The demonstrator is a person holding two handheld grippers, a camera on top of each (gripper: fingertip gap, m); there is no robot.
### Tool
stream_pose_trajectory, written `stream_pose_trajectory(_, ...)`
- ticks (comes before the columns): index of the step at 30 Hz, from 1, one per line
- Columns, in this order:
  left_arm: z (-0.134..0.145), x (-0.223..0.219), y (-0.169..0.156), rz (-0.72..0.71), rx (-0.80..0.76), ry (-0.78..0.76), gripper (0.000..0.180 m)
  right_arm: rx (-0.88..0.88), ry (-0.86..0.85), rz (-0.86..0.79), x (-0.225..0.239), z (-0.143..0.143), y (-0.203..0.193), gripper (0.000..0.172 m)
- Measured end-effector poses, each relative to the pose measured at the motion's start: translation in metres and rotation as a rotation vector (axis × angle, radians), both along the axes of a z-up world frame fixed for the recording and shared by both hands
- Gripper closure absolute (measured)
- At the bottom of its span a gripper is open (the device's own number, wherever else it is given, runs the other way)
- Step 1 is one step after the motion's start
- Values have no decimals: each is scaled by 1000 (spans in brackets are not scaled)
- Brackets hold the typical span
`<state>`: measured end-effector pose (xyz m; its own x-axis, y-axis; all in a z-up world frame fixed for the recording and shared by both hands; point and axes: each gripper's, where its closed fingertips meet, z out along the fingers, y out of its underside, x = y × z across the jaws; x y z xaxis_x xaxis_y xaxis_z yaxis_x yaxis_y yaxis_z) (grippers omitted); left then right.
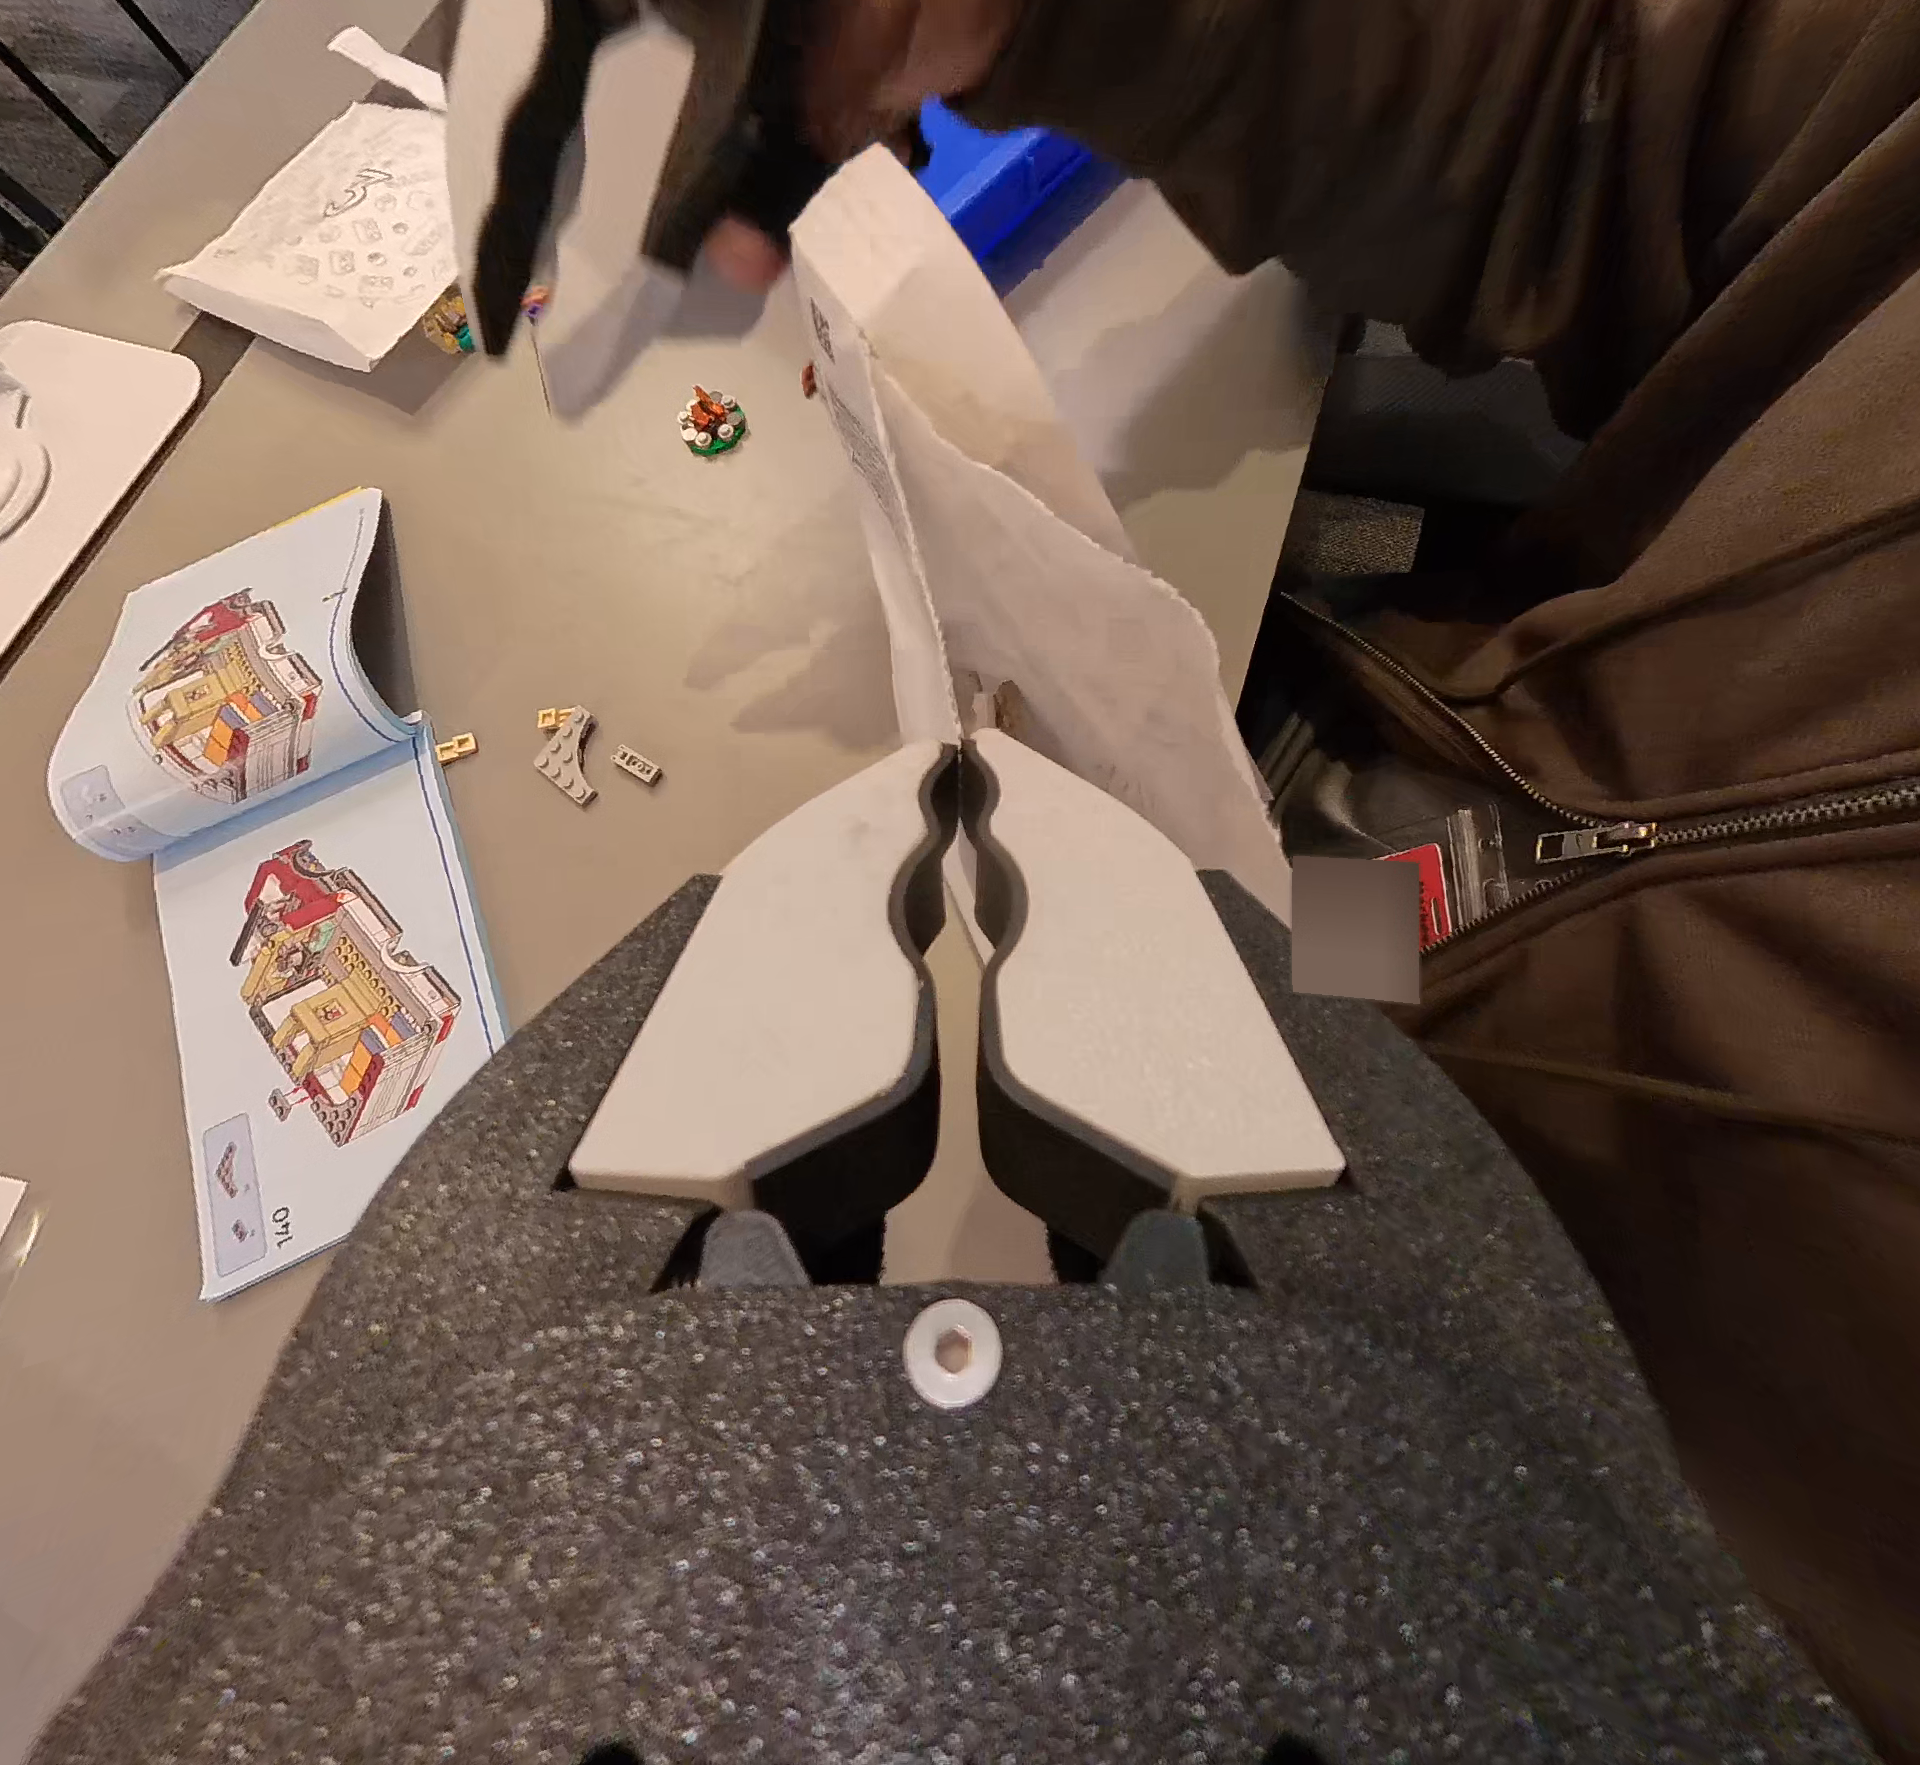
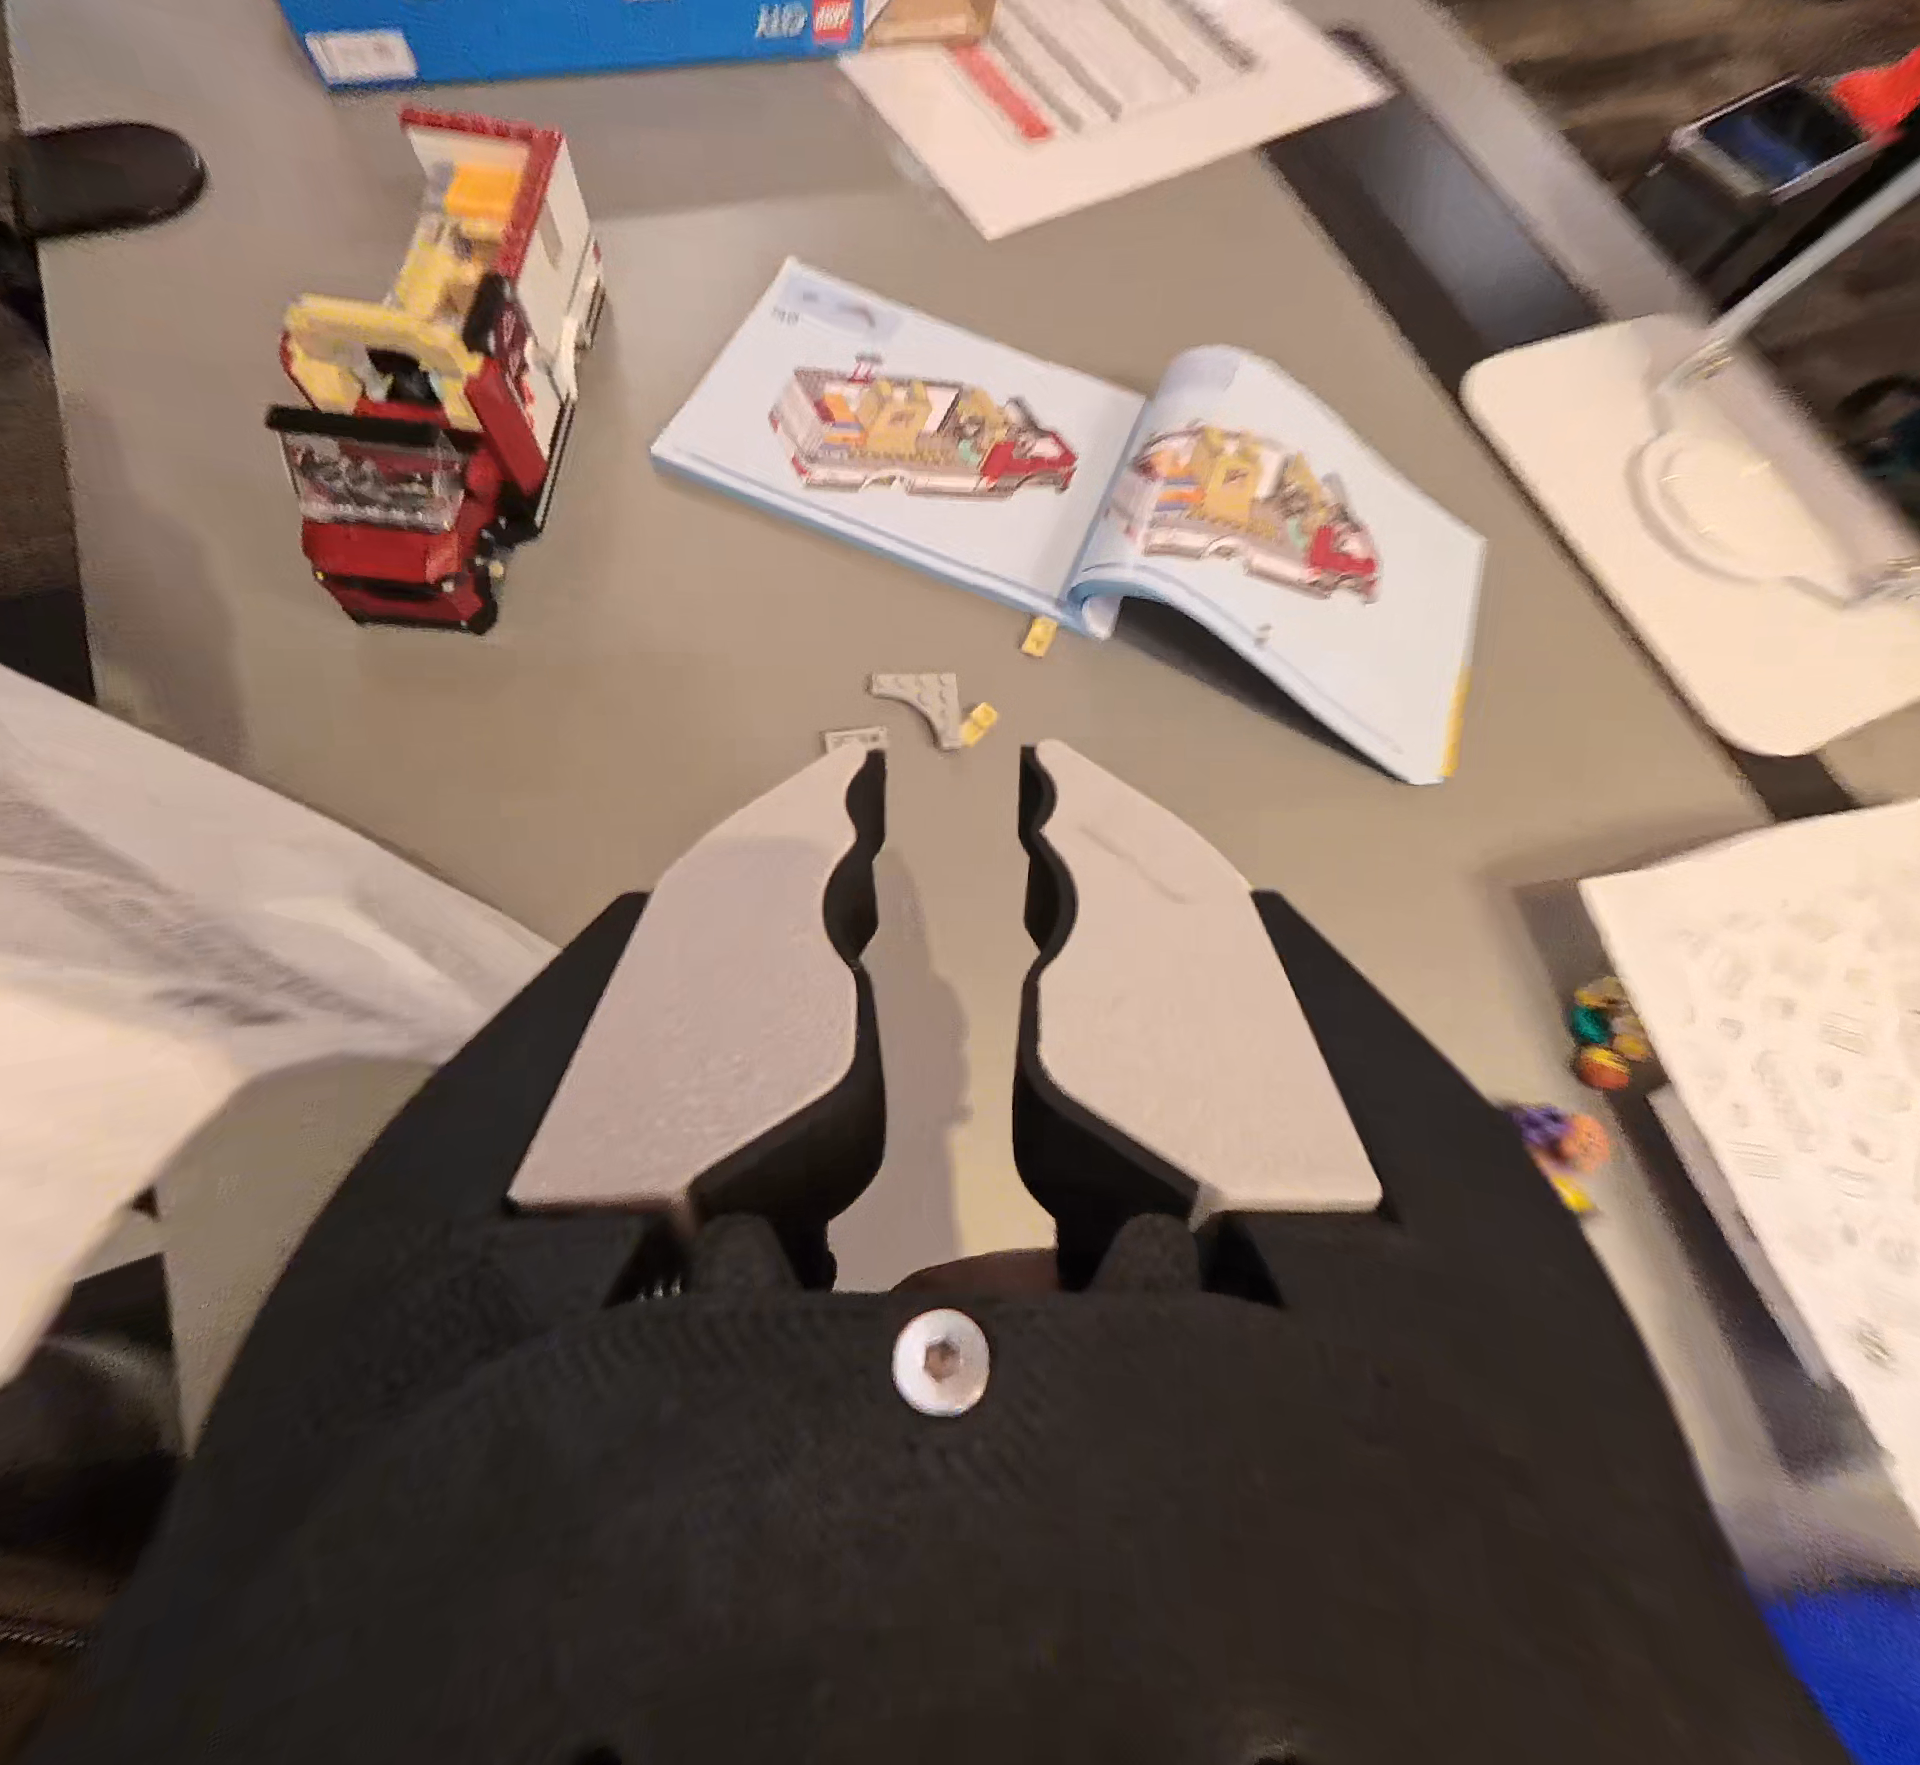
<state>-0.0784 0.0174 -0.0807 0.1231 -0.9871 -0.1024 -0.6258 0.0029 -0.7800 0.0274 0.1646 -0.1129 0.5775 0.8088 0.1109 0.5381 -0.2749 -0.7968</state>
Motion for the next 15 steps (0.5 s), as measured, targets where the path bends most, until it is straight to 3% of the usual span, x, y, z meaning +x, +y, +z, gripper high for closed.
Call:
stream_pose_trajectory(7,-1,1,3,-9,-6,-3,180,-214,-108,119,-51,-110,4,130)
stream_pose_trajectory(11,-1,0,4,-8,-10,-8,180,-225,-176,123,-62,-136,8,127)
stream_pose_trajectory(15,-2,0,6,-9,-13,-8,180,-211,-182,79,-68,-138,15,126)
